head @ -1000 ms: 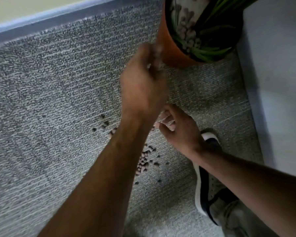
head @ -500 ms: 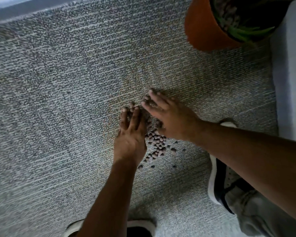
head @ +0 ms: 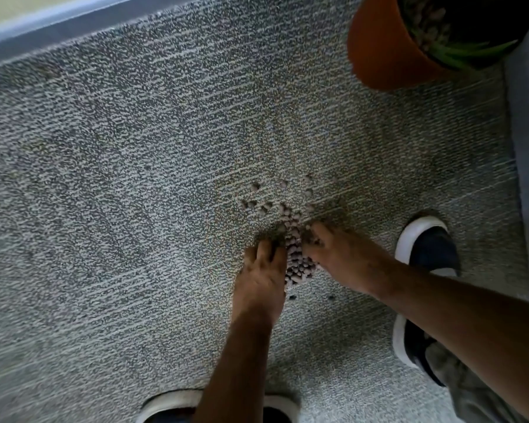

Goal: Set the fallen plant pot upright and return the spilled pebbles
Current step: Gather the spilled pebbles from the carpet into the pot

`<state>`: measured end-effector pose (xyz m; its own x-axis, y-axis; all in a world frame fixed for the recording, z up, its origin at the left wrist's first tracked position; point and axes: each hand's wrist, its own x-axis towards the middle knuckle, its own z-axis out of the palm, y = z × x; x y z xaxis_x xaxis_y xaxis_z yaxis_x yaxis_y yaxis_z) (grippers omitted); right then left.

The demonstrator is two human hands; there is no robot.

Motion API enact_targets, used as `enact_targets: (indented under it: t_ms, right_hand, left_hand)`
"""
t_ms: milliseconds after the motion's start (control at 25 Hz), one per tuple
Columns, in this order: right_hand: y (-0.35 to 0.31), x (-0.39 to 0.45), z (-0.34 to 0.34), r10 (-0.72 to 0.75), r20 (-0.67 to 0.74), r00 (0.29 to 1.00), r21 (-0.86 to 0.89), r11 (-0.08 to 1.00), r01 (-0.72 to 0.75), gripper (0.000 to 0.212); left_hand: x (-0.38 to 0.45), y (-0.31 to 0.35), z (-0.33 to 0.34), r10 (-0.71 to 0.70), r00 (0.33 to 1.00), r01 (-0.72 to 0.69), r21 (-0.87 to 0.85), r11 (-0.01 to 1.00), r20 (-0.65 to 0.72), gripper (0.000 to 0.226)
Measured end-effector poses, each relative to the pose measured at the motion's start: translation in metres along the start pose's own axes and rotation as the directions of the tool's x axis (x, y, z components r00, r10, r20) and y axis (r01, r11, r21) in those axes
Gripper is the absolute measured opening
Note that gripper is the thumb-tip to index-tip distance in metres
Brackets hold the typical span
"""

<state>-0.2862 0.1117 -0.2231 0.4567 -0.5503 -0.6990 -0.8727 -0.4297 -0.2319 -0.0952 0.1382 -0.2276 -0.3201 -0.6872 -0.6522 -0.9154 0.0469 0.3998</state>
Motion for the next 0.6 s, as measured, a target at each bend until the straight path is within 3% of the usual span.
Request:
enact_targets:
  t_ms: [200,440,600]
  right_hand:
    - [-0.002,0.0007,0.0009,-0.116,0.132,0.984,-0.048,0.991,0.123,0.041]
    - [-0.0012,0.0021,-0.0047,-0.244,0.244,0.938,-0.226,0.927,0.3,0.021]
    - [-0.0063,0.0001,-0.0058,-0.243,0.192,0.951,-0.208,0.937,0.282,0.016]
  left_hand:
    - [-0.0042,0.0009,-0.0015,-0.011,1.0,0.011,-0.043,0.999,-0.015,0.056]
    - [-0.0058,0.0033,0.002,-0.069,0.997,0.065,-0.116,0.991,-0.031,0.055]
    - [-0.0026,0.0093,0.0052,-0.111,0.993,0.108,-0.115,0.988,-0.027,0.053]
